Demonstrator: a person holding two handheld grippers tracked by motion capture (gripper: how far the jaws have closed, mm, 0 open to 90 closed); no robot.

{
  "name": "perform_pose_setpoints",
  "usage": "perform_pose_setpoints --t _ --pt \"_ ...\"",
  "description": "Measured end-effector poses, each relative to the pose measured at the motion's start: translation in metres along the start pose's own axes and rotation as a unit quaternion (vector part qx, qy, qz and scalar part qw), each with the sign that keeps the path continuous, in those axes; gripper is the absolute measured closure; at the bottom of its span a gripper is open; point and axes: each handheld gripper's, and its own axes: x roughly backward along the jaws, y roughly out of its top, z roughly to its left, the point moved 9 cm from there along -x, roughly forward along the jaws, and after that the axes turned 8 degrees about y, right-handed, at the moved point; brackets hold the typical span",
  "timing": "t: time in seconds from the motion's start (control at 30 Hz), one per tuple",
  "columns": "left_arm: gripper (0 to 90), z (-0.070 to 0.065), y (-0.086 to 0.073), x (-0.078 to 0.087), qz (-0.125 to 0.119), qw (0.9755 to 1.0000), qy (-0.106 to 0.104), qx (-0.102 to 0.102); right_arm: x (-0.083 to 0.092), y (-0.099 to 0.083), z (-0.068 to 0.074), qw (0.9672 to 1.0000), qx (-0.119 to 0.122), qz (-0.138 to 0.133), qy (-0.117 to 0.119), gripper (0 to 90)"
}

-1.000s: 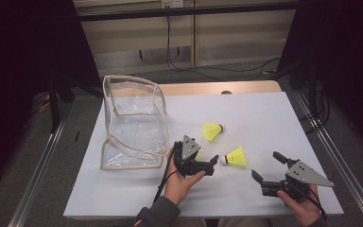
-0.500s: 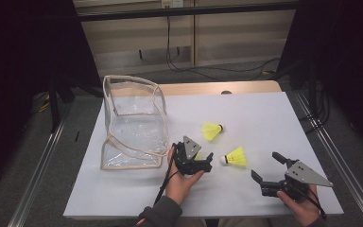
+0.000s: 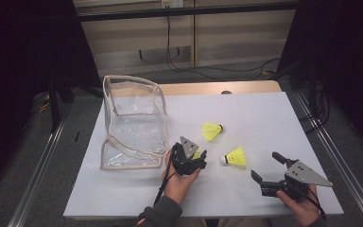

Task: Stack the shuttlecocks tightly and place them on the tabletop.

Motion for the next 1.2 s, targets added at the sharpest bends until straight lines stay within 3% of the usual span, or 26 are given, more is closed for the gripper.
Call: perform_pose_setpoints --t 0.07,0.1,0.23,0.43,0.57,0.77,1.03,1.2 --pt "36.7 0.001 0.000 0.000 0.002 1.0000 0.003 -0.004 0.000 0.000 0.000 1.0000 0.000 0.000 0.000 2.8" --pt "44.0 0.002 -0.001 0.001 0.006 0.9999 0.010 -0.006 0.000 0.000 0.000 1.0000 0.001 0.001 -0.001 2.8" --pt "55.8 0.006 -0.001 0.002 0.011 0.9996 0.024 -0.006 0.000 0.000 0.000 1.0000 -0.001 0.000 0.000 2.8" --pt "67.5 0.009 -0.001 0.005 0.016 0.9995 0.027 0.001 0.000 0.000 0.000 1.0000 -0.004 0.001 0.002 2.9" --pt "78.0 0.007 0.000 0.007 0.016 0.9997 0.014 0.011 0.000 0.000 0.001 1.0000 -0.003 0.000 0.001 2.9" --pt "86.0 0.006 0.003 0.010 0.017 0.9997 0.002 0.020 0.000 0.000 0.001 1.0000 -0.002 0.001 0.001 2.9" --pt "90.0 0.003 0.008 0.016 0.011 0.9996 -0.010 0.024 0.000 0.000 0.001 1.0000 -0.001 0.001 0.002 2.9" --pt "90.0 -0.004 0.014 0.020 -0.002 0.9987 -0.036 0.036 -0.001 0.000 0.001 1.0000 0.000 0.001 0.003 2.9"
